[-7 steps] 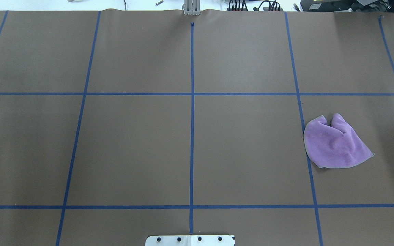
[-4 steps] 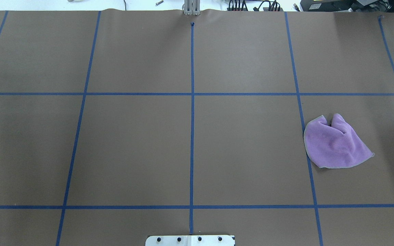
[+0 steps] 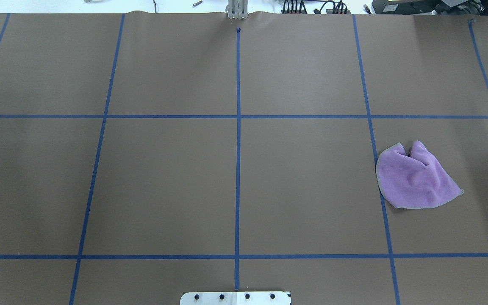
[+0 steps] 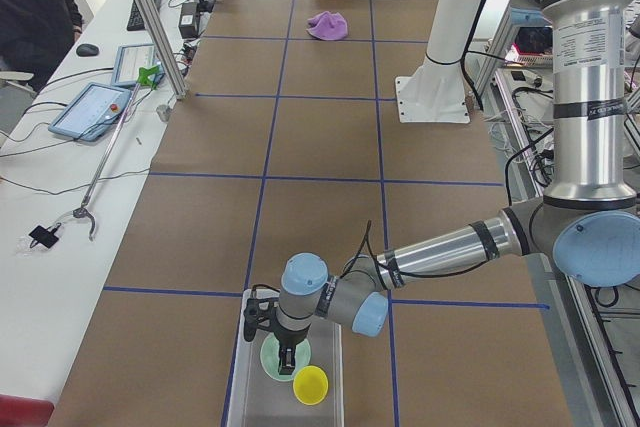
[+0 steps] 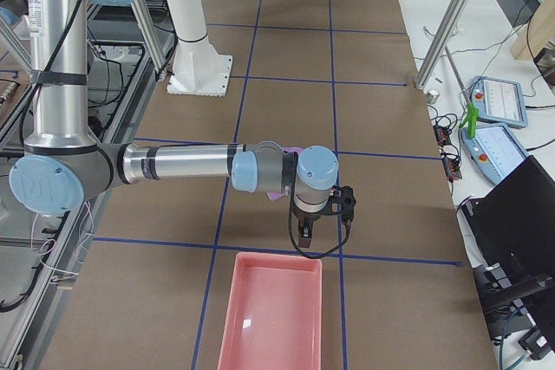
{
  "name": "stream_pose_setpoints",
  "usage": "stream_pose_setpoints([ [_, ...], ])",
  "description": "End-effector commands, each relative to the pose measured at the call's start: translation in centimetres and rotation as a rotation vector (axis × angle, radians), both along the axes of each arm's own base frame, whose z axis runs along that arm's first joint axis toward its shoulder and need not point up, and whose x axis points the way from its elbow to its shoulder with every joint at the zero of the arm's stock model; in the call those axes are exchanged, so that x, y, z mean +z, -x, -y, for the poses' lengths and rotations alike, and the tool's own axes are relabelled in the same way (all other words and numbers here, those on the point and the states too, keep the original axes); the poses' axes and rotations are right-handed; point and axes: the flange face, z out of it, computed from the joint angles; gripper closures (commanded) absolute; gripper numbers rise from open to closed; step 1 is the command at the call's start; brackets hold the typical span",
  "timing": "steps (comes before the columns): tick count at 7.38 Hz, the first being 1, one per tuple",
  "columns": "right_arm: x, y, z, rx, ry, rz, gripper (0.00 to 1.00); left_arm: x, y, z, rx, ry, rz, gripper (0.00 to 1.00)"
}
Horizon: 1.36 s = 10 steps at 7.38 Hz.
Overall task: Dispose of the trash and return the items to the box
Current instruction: 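Lower the green bowl into the clear bin and open the left gripper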
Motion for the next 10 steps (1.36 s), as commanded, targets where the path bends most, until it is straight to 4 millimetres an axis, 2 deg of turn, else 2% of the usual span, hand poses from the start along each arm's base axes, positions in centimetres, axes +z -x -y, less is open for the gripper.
stream_pose_setpoints([
  [1, 0.0, 0.0, 0.0, 0.0, 0.0, 0.0, 0.0, -1.5, -0.2, 1.1, 0.008, -0.028, -0.011, 0.02],
  [2, 0.0, 0.0, 0.0, 0.0, 0.0, 0.0, 0.0, -3.1, 0.2, 1.5, 0.057, -0.043, -0.018, 0.02],
  [3, 0.2, 0.0, 0.0, -0.001, 0.002, 0.0, 0.0, -6.5, 1.8, 2.3, 0.069, -0.061, -0.005, 0.02],
  [4, 0.5, 0.1, -0.2, -0.005, 0.006, -0.001, 0.0, -11.9, 2.1, 3.1, 0.061, -0.06, -0.013, 0.02],
  [5, 0.5, 0.4, -0.3, -0.019, 0.0, -0.004, 0.0, -18.4, 1.7, 4.9, 0.051, -0.039, -0.055, 0.01],
  [6, -0.7, 1.7, 0.3, -0.038, -0.052, 0.004, 0.0, -23.7, 1.3, 6.1, 0.017, -0.006, -0.086, 0.01],
  [7, -1.3, 3.5, 0.6, -0.045, -0.067, 0.036, 0.0, -25.8, 1.3, 6.4, -0.042, 0.007, -0.106, 0.01],
  [8, -2.4, 6.7, 1.1, -0.039, -0.047, 0.074, 0.0, -26.9, 0.8, 6.3, -0.071, 0.015, -0.142, 0.01],
  [10, -4.2, 14.4, 1.1, -0.019, -0.018, 0.104, 0.0, -28.8, 0.2, 6.4, -0.087, 0.02, -0.208, 0.01],
])
